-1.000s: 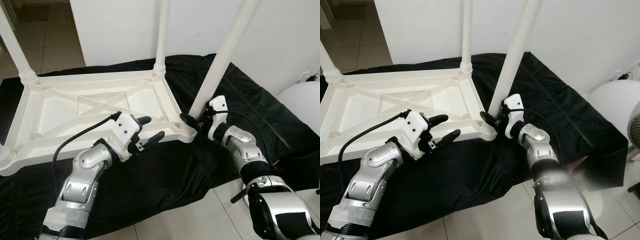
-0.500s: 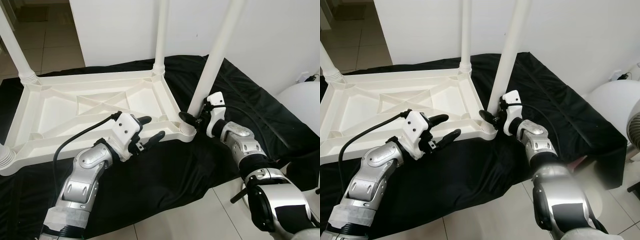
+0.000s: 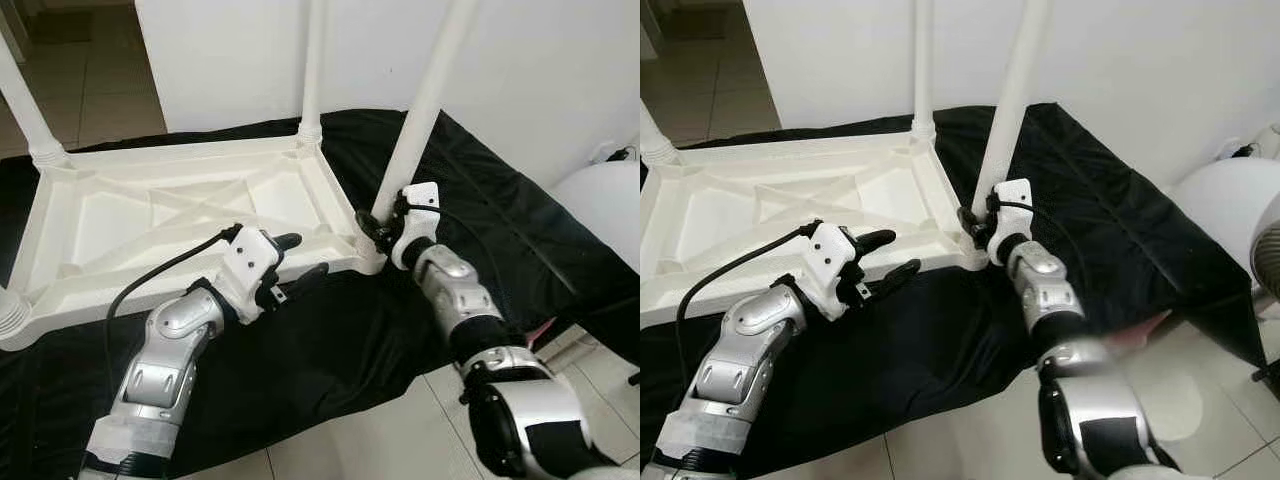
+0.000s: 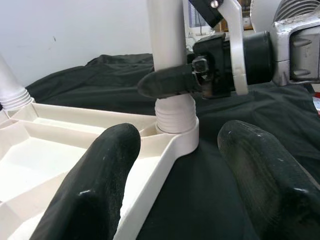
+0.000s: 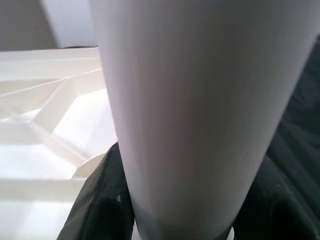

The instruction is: Building children table

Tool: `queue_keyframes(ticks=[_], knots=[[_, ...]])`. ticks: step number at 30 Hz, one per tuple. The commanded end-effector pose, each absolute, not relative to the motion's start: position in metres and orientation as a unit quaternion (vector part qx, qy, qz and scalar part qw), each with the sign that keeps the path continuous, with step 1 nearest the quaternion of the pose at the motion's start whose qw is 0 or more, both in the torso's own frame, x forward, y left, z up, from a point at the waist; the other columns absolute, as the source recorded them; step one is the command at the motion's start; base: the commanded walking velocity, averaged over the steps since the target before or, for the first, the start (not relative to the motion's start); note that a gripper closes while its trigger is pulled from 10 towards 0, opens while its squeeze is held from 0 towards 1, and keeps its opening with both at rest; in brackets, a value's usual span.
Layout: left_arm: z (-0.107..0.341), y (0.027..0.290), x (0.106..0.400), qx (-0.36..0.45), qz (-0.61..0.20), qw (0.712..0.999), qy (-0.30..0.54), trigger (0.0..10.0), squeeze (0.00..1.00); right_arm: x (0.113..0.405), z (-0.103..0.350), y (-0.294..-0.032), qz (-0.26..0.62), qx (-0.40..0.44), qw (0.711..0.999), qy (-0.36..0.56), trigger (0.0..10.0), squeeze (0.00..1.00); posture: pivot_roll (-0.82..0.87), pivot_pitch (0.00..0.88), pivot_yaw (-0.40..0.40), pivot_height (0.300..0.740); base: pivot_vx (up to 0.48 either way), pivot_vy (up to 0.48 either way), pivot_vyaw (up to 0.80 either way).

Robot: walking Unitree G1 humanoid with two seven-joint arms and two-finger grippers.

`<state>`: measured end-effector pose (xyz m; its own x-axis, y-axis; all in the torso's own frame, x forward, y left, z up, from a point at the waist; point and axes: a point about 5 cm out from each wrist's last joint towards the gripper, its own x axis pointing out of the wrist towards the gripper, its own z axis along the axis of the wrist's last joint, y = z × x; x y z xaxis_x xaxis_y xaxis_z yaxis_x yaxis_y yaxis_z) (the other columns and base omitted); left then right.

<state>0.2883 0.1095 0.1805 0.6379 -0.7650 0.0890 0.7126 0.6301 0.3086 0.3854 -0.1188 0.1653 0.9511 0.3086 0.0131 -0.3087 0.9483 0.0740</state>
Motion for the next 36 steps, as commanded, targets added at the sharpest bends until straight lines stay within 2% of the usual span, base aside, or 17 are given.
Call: queue_keyframes(ticks=[1,2,5,9,11,13,18,19,21,22,24,25,30,31,36], knots=[[0.182,0.112,0.289,0.122,-0.368,0.915,-0.113,10.0,0.0,0.381,0.15,-0.119,0.108,0.081,0.99,0.032,10.0,0.0,-0.01,0.065,-0.037,0.74,0.0,0.0,0.0],[0.182,0.112,0.289,0.122,-0.368,0.915,-0.113,10.0,0.0,0.381,0.15,-0.119,0.108,0.081,0.99,0.032,10.0,0.0,-0.01,0.065,-0.037,0.74,0.0,0.0,0.0],[0.182,0.111,0.29,0.121,-0.369,0.915,-0.114,10.0,0.0,0.378,0.149,-0.109,0.016,0.099,0.994,0.037,10.0,0.0,-0.01,0.052,-0.045,0.74,0.0,0.0,0.0],[0.182,0.11,0.29,0.12,-0.37,0.914,-0.114,10.0,0.0,0.376,0.149,-0.106,-0.008,0.105,0.994,0.04,10.0,0.0,-0.01,0.048,-0.047,0.74,0.0,0.0,0.0],[0.181,0.109,0.289,0.119,-0.371,0.914,-0.116,10.0,0.0,0.374,0.153,-0.104,-0.075,0.127,0.989,0.03,10.0,0.0,0.0,0.035,-0.054,0.74,0.0,0.0,0.0],[0.181,0.108,0.289,0.118,-0.372,0.913,-0.116,10.0,0.0,0.373,0.155,-0.104,-0.101,0.136,0.985,0.025,10.0,0.0,0.0,0.035,-0.054,0.74,0.0,0.0,0.0],[0.181,0.108,0.289,0.118,-0.372,0.913,-0.116,10.0,0.0,0.369,0.159,-0.101,-0.118,0.144,0.982,0.017,10.0,0.0,-0.01,0.032,-0.053,0.74,0.0,0.0,0.0],[0.181,0.107,0.29,0.118,-0.375,0.912,-0.117,10.0,0.0,0.364,0.165,-0.091,-0.085,0.128,0.988,-0.005,10.0,0.0,-0.01,0.029,-0.052,0.74,0.0,0.0,0.0],[0.181,0.107,0.29,0.118,-0.375,0.912,-0.117,10.0,0.0,0.364,0.165,-0.091,-0.085,0.128,0.988,-0.005,10.0,0.0,-0.01,0.029,-0.052,0.74,0.0,0.0,0.0],[0.182,0.106,0.291,0.118,-0.376,0.911,-0.118,10.0,0.0,0.362,0.167,-0.089,-0.074,0.124,0.989,-0.013,10.0,0.2,-0.01,0.025,-0.051,0.74,0.0,0.0,0.0],[0.182,0.106,0.291,0.118,-0.376,0.911,-0.118,10.0,0.0,0.362,0.167,-0.089,-0.074,0.124,0.989,-0.013,10.0,0.2,-0.01,0.025,-0.051,0.74,0.0,0.0,0.0],[0.182,0.106,0.291,0.118,-0.377,0.911,-0.119,10.0,0.0,0.36,0.17,-0.086,-0.053,0.134,0.989,-0.025,10.0,1.0,-0.01,0.025,-0.051,0.74,0.0,0.0,0.0],[0.182,0.106,0.291,0.118,-0.377,0.911,-0.119,10.0,0.0,0.355,0.178,-0.082,-0.032,0.139,0.988,-0.055,10.0,1.0,-0.01,0.02,-0.054,0.74,0.0,0.0,0.0],[0.182,0.106,0.29,0.118,-0.377,0.911,-0.119,10.0,0.0,0.355,0.18,-0.082,-0.018,0.134,0.989,-0.062,10.0,0.0,-0.01,0.019,-0.057,0.74,0.0,0.0,0.0],[0.182,0.105,0.29,0.115,-0.375,0.912,-0.119,10.0,0.0,0.354,0.181,-0.086,0.011,0.114,0.991,-0.068,10.0,0.0,-0.01,0.022,-0.06,0.74,0.0,0.0,0.0]])
